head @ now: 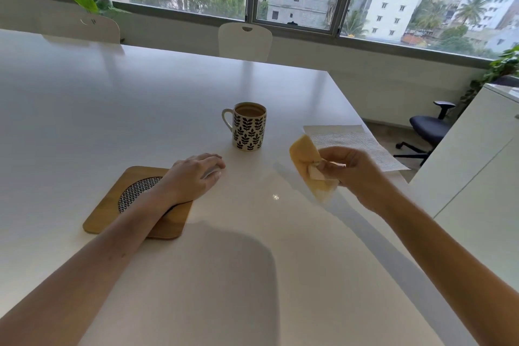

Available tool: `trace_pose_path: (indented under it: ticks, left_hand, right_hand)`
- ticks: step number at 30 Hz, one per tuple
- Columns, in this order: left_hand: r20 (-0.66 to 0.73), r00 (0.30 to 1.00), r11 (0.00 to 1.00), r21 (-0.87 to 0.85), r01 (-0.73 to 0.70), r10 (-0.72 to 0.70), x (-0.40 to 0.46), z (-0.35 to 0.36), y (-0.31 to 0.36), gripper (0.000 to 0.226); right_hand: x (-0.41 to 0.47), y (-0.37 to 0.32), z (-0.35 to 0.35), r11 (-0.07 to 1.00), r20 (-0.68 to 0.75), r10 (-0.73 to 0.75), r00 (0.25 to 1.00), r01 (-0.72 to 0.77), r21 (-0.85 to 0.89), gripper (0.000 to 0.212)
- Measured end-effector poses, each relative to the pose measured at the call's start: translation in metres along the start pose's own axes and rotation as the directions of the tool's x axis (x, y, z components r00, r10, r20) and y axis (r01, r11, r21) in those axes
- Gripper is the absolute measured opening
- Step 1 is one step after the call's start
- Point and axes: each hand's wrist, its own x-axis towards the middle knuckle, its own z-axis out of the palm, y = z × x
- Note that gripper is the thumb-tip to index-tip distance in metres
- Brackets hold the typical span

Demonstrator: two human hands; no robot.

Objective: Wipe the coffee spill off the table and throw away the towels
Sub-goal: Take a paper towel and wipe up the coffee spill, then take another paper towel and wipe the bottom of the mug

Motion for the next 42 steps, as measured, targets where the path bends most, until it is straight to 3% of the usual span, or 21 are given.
trace_pose_path:
  ticks: [1, 3, 4, 6, 9, 12, 15, 18, 21, 26, 35, 42]
  left_hand:
    - [-0.001, 1.000, 1.000, -0.002, 0.000, 0.000, 0.000, 0.000, 0.000, 0.027]
    - [0.001, 1.000, 1.000, -0.001, 0.000, 0.000, 0.000, 0.000, 0.000, 0.027]
    - [0.003, 1.000, 1.000, 0.001, 0.002, -0.002, 0.000, 0.000, 0.000, 0.027]
    - [0.003, 1.000, 1.000, 0.001, 0.002, -0.002, 0.000, 0.000, -0.001, 0.027]
    - [0.004, 1.000, 1.000, -0.005, 0.001, -0.001, -0.001, -0.001, 0.001, 0.028]
    - [0.000, 1.000, 1.000, -0.006, 0.001, -0.001, -0.002, -0.002, 0.002, 0.028]
    - [0.002, 1.000, 1.000, 0.001, -0.003, 0.003, -0.002, -0.002, 0.003, 0.029]
    - [0.003, 1.000, 1.000, -0.002, -0.003, 0.003, -0.002, -0.002, 0.004, 0.029]
    - [0.001, 1.000, 1.000, -0.001, -0.003, 0.003, -0.002, -0.003, 0.004, 0.029]
    - [0.005, 1.000, 1.000, -0.005, 0.001, -0.001, -0.003, -0.004, 0.005, 0.029]
    - [0.004, 1.000, 1.000, 0.009, -0.003, 0.003, -0.001, -0.002, 0.004, 0.027]
    - [0.001, 1.000, 1.000, 0.011, -0.001, 0.001, -0.001, -0.002, 0.004, 0.027]
  right_hand:
    - [-0.001, 0.002, 0.004, 0.976, -0.055, -0.146, 0.988, 0.135, -0.172, 0.031]
    - [-0.006, 0.008, 0.013, 0.776, 0.028, -0.421, 0.907, 0.376, -0.507, 0.035]
    - [-0.010, 0.014, 0.017, 0.664, 0.105, -0.501, 0.859, 0.459, -0.590, 0.035]
    - [-0.014, 0.026, 0.023, 0.552, 0.203, -0.544, 0.814, 0.530, -0.644, 0.033]
    - [-0.017, 0.036, 0.028, 0.540, 0.177, -0.541, 0.822, 0.501, -0.677, 0.031]
    - [-0.021, 0.033, 0.030, 0.599, 0.127, -0.516, 0.847, 0.463, -0.653, 0.029]
    - [-0.032, 0.027, 0.036, 0.678, 0.254, -0.408, 0.877, 0.477, -0.560, 0.033]
    - [-0.037, 0.022, 0.036, 0.757, 0.268, -0.275, 0.923, 0.380, -0.531, 0.037]
    - [-0.031, 0.018, 0.029, 0.875, 0.076, -0.249, 0.966, 0.258, -0.411, 0.035]
    - [-0.006, 0.024, 0.011, 0.931, -0.224, -0.211, 0.951, 0.125, -0.344, 0.023]
    - [0.047, 0.047, -0.031, 0.716, -0.365, -0.015, 0.931, -0.244, -0.654, 0.029]
    - [0.086, 0.065, -0.056, 0.579, -0.464, 0.076, 0.883, -0.418, -0.700, 0.039]
